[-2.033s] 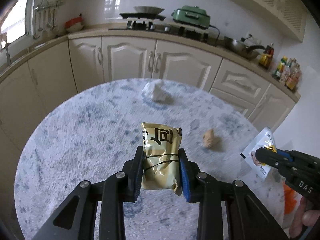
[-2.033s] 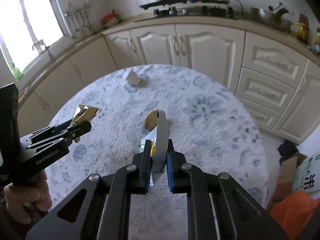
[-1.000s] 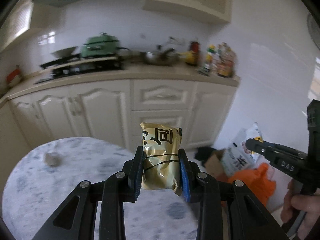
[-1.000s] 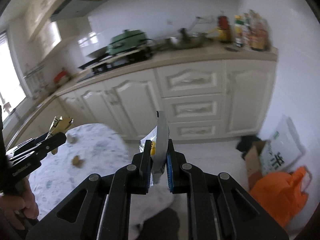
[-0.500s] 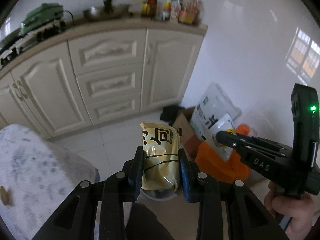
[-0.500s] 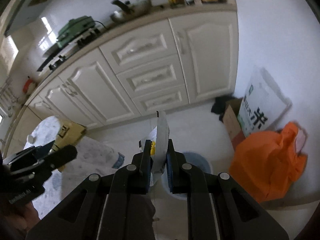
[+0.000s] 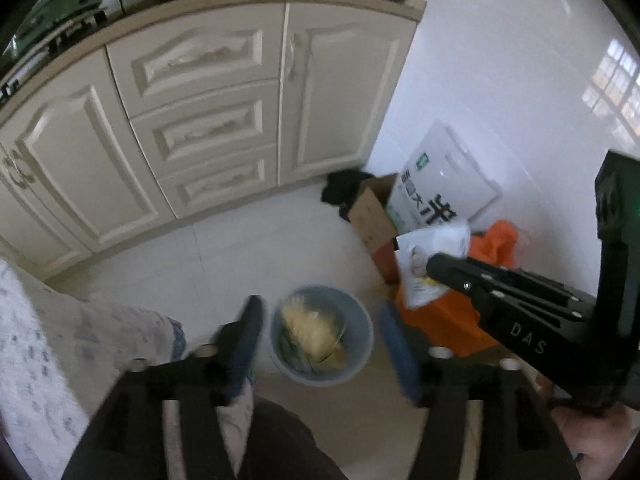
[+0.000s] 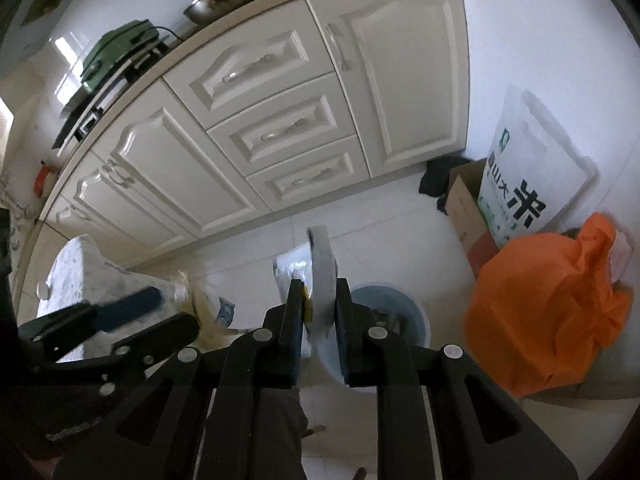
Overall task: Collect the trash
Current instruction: 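Open both tools over the blue bin to drop the packet and wrapper, then return both tools to the table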
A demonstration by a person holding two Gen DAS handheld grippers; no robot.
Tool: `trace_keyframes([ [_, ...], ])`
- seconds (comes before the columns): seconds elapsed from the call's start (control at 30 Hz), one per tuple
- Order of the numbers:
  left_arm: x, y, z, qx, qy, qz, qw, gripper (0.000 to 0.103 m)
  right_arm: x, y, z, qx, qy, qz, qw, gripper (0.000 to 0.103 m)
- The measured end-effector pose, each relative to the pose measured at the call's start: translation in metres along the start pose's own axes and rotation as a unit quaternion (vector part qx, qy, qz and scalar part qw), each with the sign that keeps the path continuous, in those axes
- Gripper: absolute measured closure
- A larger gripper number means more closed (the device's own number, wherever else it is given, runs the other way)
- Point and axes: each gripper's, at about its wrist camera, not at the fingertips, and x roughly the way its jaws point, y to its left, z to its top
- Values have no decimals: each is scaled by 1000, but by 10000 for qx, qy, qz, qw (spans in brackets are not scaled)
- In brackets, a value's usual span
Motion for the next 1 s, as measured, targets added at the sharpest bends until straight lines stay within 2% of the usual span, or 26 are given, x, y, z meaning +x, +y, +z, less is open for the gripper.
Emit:
trace_keyframes([
  [0.03,-2,0,1,10,-64,41,10000,27,0,-1,-1,34,-7,4,10000,75],
  [0.07,-4,0,0,11,-121,89,9999,20,-1,-2,-2,62,-14,1,10000,58],
  [0.1,-7,1,-1,1,-192,140,9997,16,-1,-3,-3,105,-31,1,9999,48],
  [0.13,-12,2,-3,-17,-274,176,9995,10,-2,-4,-4,132,-50,13,9999,32],
  [0.17,-16,3,-3,-40,-343,199,9992,6,-3,-3,-4,141,-53,2,9999,25],
  [0.2,-21,4,-7,-56,-398,224,9989,5,-3,-3,-5,140,-38,-43,9999,22],
  [0.27,-30,7,-10,-98,-511,340,9981,2,-4,-2,-7,160,-44,-160,9997,4],
  [0.3,-36,9,-15,-118,-565,370,9976,2,-4,-2,-7,171,-53,-179,9997,0],
  [0.67,-117,32,-70,-383,-1127,485,9917,1,-25,26,-11,6,-163,-181,9997,0],
  [1.0,-215,82,-131,-850,-1709,613,9797,1,-63,102,-5,-544,-559,68,9969,0],
])
